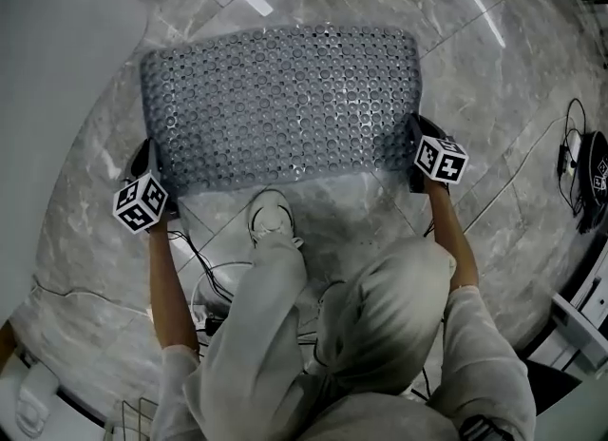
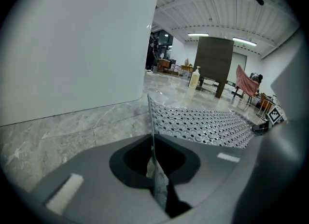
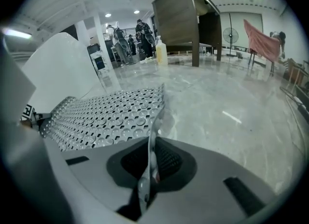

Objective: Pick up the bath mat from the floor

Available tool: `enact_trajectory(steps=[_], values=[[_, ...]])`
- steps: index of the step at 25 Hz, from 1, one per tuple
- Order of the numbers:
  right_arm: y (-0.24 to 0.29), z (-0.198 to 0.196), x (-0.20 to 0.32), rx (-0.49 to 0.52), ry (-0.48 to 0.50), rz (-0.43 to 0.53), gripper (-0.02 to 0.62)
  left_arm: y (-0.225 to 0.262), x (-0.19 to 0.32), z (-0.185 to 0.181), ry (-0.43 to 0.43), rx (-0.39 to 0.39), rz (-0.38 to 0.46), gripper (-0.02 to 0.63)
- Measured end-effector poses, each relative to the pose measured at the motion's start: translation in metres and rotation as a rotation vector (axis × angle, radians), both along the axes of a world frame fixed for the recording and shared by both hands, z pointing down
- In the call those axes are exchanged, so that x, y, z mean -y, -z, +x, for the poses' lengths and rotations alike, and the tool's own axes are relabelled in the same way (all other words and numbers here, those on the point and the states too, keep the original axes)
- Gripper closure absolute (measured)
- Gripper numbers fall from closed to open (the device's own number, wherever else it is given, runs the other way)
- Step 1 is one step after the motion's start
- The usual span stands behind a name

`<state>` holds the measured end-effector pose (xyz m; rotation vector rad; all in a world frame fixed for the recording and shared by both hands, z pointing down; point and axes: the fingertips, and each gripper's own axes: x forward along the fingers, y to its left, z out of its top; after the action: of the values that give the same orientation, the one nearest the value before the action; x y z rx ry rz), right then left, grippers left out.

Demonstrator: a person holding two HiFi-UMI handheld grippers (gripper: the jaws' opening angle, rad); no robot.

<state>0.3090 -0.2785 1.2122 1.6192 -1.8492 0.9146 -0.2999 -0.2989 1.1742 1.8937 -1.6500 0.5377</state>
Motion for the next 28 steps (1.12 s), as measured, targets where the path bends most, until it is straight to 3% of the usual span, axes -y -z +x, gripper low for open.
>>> enact_trajectory(steps=[8,22,28], values=[[0.041,-0.019,0.005,0.004,0.017,0.049,0.569,0.020,0.001,0.006,0.026,-0.023,-0.029,0.580],[0.139,-0.086,0.019,0.028,0.085,0.061,0.569,0.092,0.006,0.049,0.041,-0.100,-0.104,0.580],[0.179,-0.117,0.031,-0.022,0.187,0.035,0.569,0.132,0.014,0.069,0.015,-0.100,-0.119,0.580]])
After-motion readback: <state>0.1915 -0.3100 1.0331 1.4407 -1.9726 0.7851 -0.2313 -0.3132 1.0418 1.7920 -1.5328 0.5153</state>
